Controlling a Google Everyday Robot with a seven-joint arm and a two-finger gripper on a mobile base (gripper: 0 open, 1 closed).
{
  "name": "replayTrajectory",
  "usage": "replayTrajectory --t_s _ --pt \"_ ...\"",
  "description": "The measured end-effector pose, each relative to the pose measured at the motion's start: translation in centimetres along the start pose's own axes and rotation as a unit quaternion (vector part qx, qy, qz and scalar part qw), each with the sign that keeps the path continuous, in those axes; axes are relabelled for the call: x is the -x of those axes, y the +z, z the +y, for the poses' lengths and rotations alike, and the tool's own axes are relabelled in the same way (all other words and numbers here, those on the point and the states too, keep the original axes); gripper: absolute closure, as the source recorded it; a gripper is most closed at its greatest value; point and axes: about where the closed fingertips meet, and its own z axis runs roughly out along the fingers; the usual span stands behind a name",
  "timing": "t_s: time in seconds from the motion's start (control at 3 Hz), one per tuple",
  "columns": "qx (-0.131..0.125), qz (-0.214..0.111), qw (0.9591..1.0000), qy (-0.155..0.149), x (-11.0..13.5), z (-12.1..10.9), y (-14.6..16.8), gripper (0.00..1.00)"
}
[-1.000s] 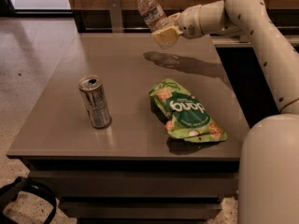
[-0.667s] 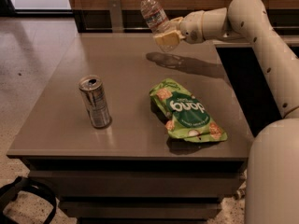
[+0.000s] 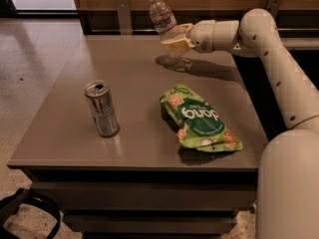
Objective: Place water bottle upright
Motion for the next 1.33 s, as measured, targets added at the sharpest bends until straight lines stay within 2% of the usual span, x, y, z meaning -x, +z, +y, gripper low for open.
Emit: replayTrajectory --t_s 0.67,1.33 --pt "0.033 -0.04 0.9986 0.008 0.7 0.2 3.1 1.0" --pt "0.033 -0.047 0.9977 0.034 1.2 0.9 3.8 1.0"
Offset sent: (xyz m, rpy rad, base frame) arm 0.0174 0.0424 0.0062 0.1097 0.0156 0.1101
